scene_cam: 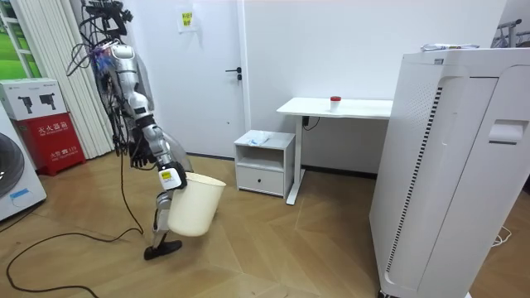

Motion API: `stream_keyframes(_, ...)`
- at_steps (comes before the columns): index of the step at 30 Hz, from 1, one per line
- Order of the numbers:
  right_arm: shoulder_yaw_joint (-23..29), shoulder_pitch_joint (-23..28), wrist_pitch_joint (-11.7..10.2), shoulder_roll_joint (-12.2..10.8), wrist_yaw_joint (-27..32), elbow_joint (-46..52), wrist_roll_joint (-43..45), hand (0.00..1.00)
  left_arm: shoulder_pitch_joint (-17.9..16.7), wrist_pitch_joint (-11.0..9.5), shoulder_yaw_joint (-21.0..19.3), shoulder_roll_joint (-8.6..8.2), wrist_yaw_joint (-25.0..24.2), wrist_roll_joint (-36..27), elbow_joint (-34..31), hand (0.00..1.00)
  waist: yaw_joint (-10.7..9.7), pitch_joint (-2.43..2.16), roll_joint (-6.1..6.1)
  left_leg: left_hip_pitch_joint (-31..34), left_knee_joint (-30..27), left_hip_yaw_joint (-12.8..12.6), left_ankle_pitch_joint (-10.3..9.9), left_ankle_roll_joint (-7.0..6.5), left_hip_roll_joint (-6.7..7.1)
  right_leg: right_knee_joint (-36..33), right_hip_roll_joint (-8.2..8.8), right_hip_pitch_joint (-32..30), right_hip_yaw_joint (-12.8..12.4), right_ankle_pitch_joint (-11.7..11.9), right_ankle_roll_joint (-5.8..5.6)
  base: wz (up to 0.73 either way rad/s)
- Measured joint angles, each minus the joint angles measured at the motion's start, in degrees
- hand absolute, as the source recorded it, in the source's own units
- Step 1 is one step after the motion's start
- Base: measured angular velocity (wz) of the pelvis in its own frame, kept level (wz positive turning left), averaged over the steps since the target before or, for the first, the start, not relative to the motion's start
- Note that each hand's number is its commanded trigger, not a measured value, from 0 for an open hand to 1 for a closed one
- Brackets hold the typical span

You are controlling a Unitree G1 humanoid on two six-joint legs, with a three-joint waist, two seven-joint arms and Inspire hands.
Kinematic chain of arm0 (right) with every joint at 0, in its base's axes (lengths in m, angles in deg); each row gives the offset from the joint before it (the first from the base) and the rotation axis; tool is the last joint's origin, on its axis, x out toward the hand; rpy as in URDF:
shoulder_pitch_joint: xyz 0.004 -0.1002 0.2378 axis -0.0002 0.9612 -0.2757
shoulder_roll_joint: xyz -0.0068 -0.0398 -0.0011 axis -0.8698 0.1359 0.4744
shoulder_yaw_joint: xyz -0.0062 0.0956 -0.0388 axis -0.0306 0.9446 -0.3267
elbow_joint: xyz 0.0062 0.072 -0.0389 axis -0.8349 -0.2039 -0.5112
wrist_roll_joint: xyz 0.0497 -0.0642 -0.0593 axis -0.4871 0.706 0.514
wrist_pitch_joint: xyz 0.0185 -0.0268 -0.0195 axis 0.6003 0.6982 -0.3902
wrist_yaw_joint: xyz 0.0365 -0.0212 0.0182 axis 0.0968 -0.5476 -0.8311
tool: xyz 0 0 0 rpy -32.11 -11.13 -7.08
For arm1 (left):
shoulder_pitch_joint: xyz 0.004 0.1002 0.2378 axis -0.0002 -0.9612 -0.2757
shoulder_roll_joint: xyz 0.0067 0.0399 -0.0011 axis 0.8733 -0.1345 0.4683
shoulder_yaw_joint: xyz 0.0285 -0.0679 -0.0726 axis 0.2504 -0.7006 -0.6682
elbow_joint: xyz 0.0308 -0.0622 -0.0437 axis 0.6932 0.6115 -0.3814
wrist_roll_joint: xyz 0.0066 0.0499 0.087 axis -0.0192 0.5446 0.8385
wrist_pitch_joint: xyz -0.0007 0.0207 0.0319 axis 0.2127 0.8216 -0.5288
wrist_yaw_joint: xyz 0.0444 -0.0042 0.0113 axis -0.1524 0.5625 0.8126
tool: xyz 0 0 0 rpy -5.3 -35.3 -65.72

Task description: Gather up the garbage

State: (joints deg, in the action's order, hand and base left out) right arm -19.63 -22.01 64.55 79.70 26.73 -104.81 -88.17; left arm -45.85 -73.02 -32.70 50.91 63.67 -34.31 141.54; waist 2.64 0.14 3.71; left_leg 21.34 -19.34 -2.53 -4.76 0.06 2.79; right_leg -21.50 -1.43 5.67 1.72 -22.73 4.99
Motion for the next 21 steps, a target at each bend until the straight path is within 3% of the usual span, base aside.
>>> stream_keyframes(1, -0.27, 0.32, -0.09, 0.04, 0.11, 0.98, 0.06, 1.00, -0.06, -0.12, -0.28, -0.01, -0.05, 0.00, 0.00, 0.00, 0.03, -0.07, 0.12, -0.22, 0.03, -0.61, 1.41, -0.15, -0.09, 0.08, 0.53, 0.40, 0.02, -0.45, -0.14, -0.45)
stream_keyframes(2, -0.78, 0.82, -0.07, 0.22, 0.18, 1.95, 0.12, 1.00, -0.07, -1.11, -0.66, -0.11, -0.18, -0.03, -0.20, 0.00, -0.02, -0.12, 0.33, -0.40, -0.51, -2.24, 3.33, -1.36, -0.04, 0.23, 1.73, 1.04, 0.01, -1.51, -0.94, -0.42)
stream_keyframes(4, -0.77, 0.93, 0.13, 0.41, 0.32, 2.47, 0.69, 1.00, 0.13, -2.68, -0.70, -0.23, -0.23, -0.11, -0.82, 0.00, -0.15, -0.52, 0.87, -0.06, -3.06, -4.67, 3.49, -3.15, 0.30, 0.44, 3.73, 1.63, -0.08, -3.09, -2.73, -0.41)
stream_keyframes(5, -0.75, 1.04, 0.36, 0.30, 0.30, 2.64, 1.18, 1.00, 0.21, -3.64, -0.75, 0.04, -0.05, -0.10, -0.93, 0.00, -0.26, -0.98, 1.76, -0.29, -4.37, -5.23, 2.01, -5.20, 1.91, 0.41, 5.38, 2.27, -0.29, -3.98, -3.83, -0.33)
stream_keyframes(6, -0.78, 0.78, 0.90, 0.23, 0.31, 2.57, 1.42, 1.00, 1.31, -4.55, -0.80, 0.54, -0.02, -0.05, -0.74, 0.00, -0.37, -0.69, 3.02, -1.08, -5.04, -6.21, 0.58, -6.44, 3.59, -0.24, 7.13, 2.99, -0.82, -4.83, -5.09, -0.27)
stream_keyframes(7, -0.77, 0.80, 1.04, 0.29, 0.39, 2.66, 1.50, 1.00, 1.86, -4.89, -0.73, 0.65, -0.01, -0.07, -0.75, 0.00, -0.39, -0.72, 3.34, -1.22, -5.87, -6.34, -0.41, -6.82, 4.13, -1.25, 7.65, 3.19, -0.79, -4.99, -5.23, -0.22)
stream_keyframes(9, -0.72, 0.53, 1.22, 0.26, 1.07, 3.35, 1.61, 1.00, 4.03, -6.45, -0.75, 0.91, 0.04, 0.04, -0.70, 0.00, -0.43, -0.51, 3.74, -2.53, -9.41, -6.98, -4.97, -7.77, 4.82, -11.45, 9.17, 1.26, -0.68, -4.57, -6.08, -0.12)
stream_keyframes(10, -0.61, 0.37, 1.24, 0.18, 1.29, 3.38, 1.66, 1.00, 4.43, -6.78, -0.79, 1.06, 0.09, 0.08, -0.70, 0.00, -0.47, -0.37, 3.88, -3.18, -9.81, -7.11, -5.92, -8.08, 5.10, -15.09, 9.66, 0.42, -0.57, -3.90, -7.29, -0.09)
stream_keyframes(11, -0.60, 0.38, 1.25, 0.18, 1.75, 3.38, 1.65, 1.00, 4.90, -7.13, -0.68, 1.16, 0.46, 0.08, -1.16, 0.00, -0.13, -0.07, 4.68, -4.86, -10.30, -7.83, -7.66, -8.55, 5.22, -22.25, 11.02, -1.98, -0.30, -1.19, -9.47, -0.15)
stream_keyframes(12, -0.60, 0.36, 1.10, 0.18, 2.65, 3.65, 1.53, 1.00, 4.99, -7.33, -0.34, 1.08, 1.21, 0.06, -1.67, 0.00, 0.19, -0.02, 4.18, -6.48, -10.54, -7.88, -9.09, -8.86, 5.23, -28.44, 11.41, -3.98, 0.35, 3.20, -9.53, -0.19)
stream_keyframes(13, -0.68, 0.36, 1.00, 0.19, 3.08, 4.14, 1.44, 1.00, 5.18, -7.32, -0.08, 1.08, 1.46, 0.07, -1.69, 0.00, 0.36, 0.01, 4.07, -7.35, -10.51, -7.82, -9.68, -9.08, 5.08, -30.64, 11.46, -4.83, 0.44, 5.98, -9.37, -0.12)
stream_keyframes(14, -1.14, 0.57, 0.52, 0.24, 3.61, 5.08, 1.41, 1.00, 5.98, -7.29, 0.72, 1.17, 2.33, 0.08, -1.74, 0.00, 0.52, -0.25, 2.96, -9.05, -10.21, -7.21, -10.60, -9.31, 4.81, -33.77, 11.44, -6.27, 0.89, 11.18, -9.17, 0.05)
stream_keyframes(15, -1.34, 0.31, -0.11, 0.19, 3.70, 5.15, 1.26, 1.00, 6.96, -7.27, 1.38, 1.35, 3.22, 0.65, -1.85, 0.00, 0.29, -0.22, 2.50, -9.99, -9.53, -6.29, -11.15, -9.49, 4.62, -36.18, 11.45, -7.93, 2.17, 12.75, -8.92, 0.09)
stream_keyframes(16, -1.35, 0.14, -0.34, 0.15, 3.73, 5.50, 1.20, 1.00, 7.40, -7.26, 1.60, 1.36, 3.73, 1.16, -2.13, 0.00, 0.64, -0.23, 2.28, -10.19, -9.12, -6.14, -11.22, -9.52, 4.40, -37.25, 11.55, -9.55, 2.80, 12.01, -8.58, 0.09)
stream_keyframes(17, -1.49, -0.27, -0.63, 0.17, 3.90, 6.51, 0.25, 1.00, 8.14, -7.27, 1.99, 1.29, 4.57, 1.17, -3.72, 0.00, 0.97, 0.05, 1.56, -10.20, -8.68, -6.09, -11.29, -9.57, 3.51, -38.54, 11.07, -13.51, 3.92, 9.61, -7.63, 0.05)
stream_keyframes(18, -1.84, -0.96, -1.06, 0.18, 4.05, 7.32, -0.34, 1.00, 8.86, -7.51, 2.47, 1.28, 5.28, 1.12, -5.39, 0.00, 0.87, 0.52, 0.79, -10.26, -8.13, -5.50, -11.37, -9.47, 2.73, -36.96, 10.49, -16.94, 5.32, 7.48, -7.45, 0.09)
stream_keyframes(19, -1.89, -1.29, -1.64, 0.16, 4.05, 7.38, -0.36, 1.00, 9.48, -7.76, 3.12, 1.29, 5.78, 1.12, -5.72, 0.00, 0.71, 0.71, 0.27, -10.28, -7.78, -5.05, -11.37, -9.45, 2.35, -35.16, 10.03, -18.25, 5.91, 6.62, -7.30, 0.14)
stream_keyframes(21, -2.04, -2.40, -3.09, 0.15, 3.92, 7.39, -0.20, 1.00, 11.77, -9.26, 5.51, 0.99, 7.26, 1.17, -6.97, 0.00, 0.56, 0.73, -0.97, -10.41, -5.89, -4.11, -11.18, -9.16, 1.35, -22.17, 8.63, -22.45, 6.29, 5.51, -6.98, 0.15)
